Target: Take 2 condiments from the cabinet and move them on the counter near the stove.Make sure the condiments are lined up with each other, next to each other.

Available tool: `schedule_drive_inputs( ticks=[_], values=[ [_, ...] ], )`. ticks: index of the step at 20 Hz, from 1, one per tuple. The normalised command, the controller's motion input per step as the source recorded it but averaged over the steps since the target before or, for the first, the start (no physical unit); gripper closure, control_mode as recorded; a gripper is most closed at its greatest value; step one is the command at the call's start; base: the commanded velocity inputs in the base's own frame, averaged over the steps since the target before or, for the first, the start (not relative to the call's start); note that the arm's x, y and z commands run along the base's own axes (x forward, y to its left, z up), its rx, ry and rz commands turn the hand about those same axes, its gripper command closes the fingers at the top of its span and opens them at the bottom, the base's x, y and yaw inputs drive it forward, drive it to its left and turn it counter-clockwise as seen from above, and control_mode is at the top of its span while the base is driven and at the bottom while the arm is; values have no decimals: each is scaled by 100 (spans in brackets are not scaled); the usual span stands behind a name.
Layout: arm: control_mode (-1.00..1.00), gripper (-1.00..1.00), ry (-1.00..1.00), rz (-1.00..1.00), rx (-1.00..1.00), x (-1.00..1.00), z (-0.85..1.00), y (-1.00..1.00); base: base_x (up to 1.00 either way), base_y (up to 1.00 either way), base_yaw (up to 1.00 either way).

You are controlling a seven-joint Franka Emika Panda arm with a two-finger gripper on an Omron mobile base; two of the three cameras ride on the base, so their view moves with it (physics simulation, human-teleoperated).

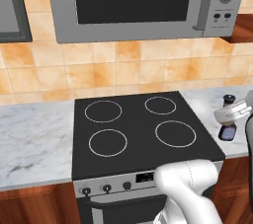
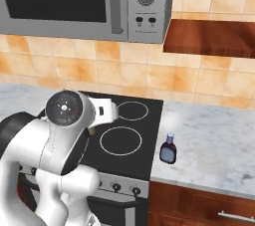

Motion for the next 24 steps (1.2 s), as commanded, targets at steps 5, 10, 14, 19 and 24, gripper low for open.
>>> schedule_drive_inputs(
  ticks=[5,10,14,19,24],
  values=[
    [-100,100,-6,-12,0,0,-59,-69,0,0,0],
    [-100,100,-1,-18,0,4,-60,-66,0,0,0],
    [-100,100,4,-11,-1,15,-42,-64,0,0,0],
    [-100,100,-7,-6,0,9,-54,-45,0,0,0],
    [-100,100,-14,5,1,0,-52,-40,0,0,0]
  ],
)
